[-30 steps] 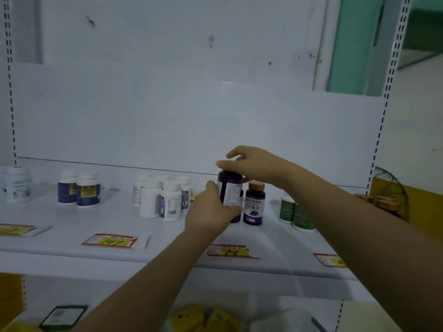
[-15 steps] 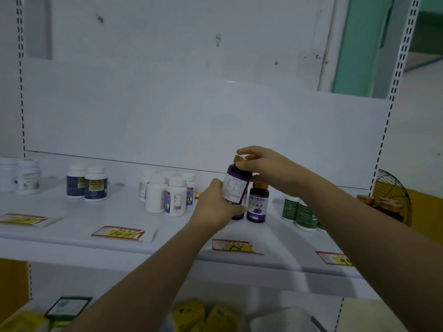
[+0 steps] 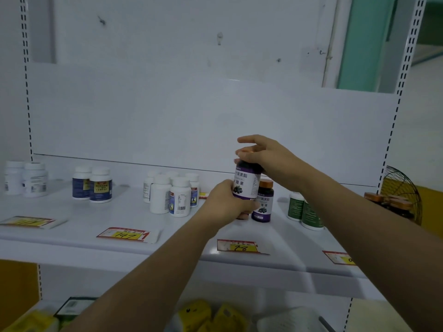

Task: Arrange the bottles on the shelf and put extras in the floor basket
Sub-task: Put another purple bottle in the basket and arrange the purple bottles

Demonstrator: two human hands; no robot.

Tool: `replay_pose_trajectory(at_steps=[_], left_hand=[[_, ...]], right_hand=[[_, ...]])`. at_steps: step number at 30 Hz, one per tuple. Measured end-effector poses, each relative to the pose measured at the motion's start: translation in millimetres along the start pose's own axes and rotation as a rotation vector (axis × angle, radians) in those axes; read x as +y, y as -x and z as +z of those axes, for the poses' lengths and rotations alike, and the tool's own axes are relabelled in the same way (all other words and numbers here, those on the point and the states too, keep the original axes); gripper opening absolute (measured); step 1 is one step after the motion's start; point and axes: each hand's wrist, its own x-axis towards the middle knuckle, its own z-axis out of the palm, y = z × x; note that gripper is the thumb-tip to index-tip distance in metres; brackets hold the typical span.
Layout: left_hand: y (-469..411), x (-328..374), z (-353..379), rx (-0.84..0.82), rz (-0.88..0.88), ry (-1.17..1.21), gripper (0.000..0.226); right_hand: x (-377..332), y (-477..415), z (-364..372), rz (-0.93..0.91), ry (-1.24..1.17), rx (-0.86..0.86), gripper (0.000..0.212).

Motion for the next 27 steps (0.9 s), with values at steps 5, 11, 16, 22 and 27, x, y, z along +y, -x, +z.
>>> replay_pose_trajectory(at_steps=[5, 11, 16, 22, 27], left_hand=[[-4, -6, 8, 0.234, 0.010, -0.003, 0.049], [-3, -9, 0, 0.057, -0.022, 0.061, 0.058], [-6, -10, -12, 0.064, 0.001, 0.013, 0.043], [-6, -13, -4, 0.206, 0.073, -0.041, 0.050], [-4, -13, -12, -0.041, -0.007, 0.011, 0.065]], right_hand=[[3, -2, 8, 0.036, 0.097, 0.079, 0.054], [10, 0, -2, 0.034, -0.056, 0.052, 0.046], [10, 0, 3, 0.055, -0.149, -0.022, 0.047], [15, -3, 16, 0.057, 0.036, 0.130, 0.048], [13, -2, 3, 0.067, -0.067, 0.042, 0.052]])
